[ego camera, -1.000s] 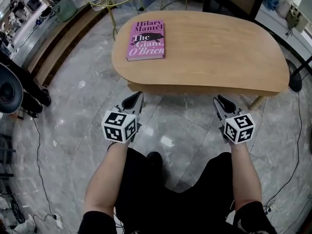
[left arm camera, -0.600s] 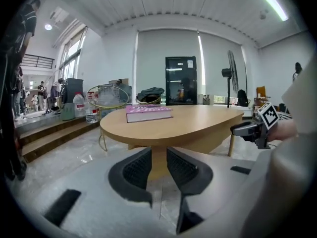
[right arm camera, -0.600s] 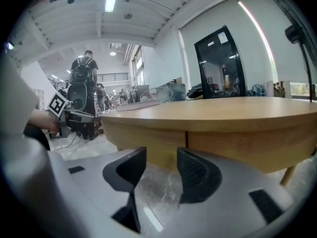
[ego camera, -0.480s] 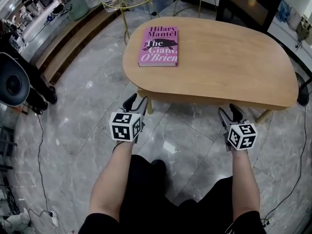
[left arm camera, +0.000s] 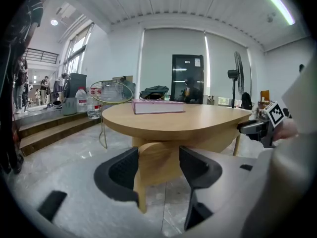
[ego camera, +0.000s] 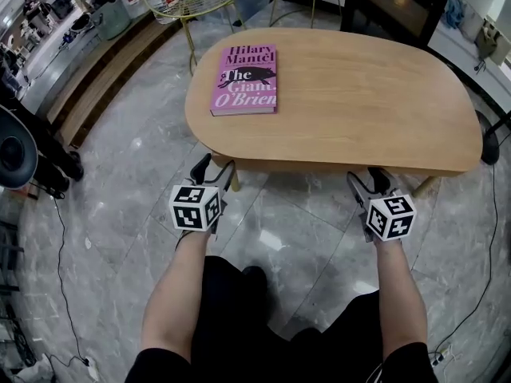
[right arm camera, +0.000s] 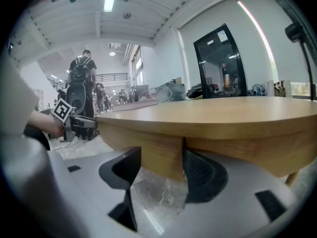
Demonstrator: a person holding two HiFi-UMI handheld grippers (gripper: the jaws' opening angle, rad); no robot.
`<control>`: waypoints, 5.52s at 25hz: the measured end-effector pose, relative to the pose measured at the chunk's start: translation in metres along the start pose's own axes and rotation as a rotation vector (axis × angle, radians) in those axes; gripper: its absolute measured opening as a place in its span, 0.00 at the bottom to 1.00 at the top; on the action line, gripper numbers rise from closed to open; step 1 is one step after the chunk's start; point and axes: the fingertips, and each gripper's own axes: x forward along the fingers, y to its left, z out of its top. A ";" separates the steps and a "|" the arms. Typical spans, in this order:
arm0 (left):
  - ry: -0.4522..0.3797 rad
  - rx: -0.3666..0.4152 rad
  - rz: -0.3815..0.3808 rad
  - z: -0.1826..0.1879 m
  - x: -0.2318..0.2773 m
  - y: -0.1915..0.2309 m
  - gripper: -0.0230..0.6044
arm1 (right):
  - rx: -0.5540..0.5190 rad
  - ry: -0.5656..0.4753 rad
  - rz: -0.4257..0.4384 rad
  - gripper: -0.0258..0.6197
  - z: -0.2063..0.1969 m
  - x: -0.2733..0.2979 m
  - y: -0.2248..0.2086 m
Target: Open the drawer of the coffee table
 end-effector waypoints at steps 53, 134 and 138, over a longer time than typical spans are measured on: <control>0.243 0.284 -0.094 -0.018 -0.034 -0.028 0.49 | -0.279 0.143 0.063 0.33 -0.011 -0.047 0.008; 0.687 0.989 -0.429 -0.099 -0.110 -0.071 0.22 | -1.072 0.574 0.442 0.18 -0.058 -0.097 0.105; 0.679 0.980 -0.426 -0.101 -0.112 -0.071 0.22 | -1.072 0.577 0.445 0.18 -0.059 -0.099 0.105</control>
